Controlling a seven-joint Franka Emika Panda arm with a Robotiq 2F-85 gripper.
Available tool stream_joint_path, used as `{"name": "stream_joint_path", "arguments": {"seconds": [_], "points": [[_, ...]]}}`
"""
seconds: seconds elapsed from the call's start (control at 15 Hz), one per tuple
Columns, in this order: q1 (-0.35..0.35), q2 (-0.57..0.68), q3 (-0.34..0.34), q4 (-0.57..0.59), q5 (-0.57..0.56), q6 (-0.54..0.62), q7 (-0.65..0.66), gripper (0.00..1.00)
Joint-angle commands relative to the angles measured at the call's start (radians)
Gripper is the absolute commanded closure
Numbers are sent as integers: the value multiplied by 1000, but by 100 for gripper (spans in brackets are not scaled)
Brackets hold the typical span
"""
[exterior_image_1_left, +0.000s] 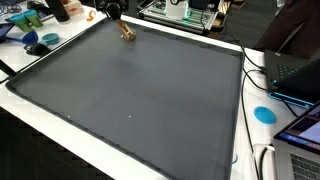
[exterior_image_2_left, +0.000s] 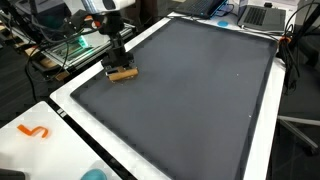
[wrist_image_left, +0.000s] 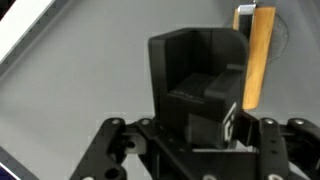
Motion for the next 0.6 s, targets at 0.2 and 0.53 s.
{"name": "stream_joint_path", "arguments": {"seconds": [0.2,0.53], "points": [[-26,75,6,12,-2,97,0,75],[-43,64,13,21,-38,115,35,75]]}}
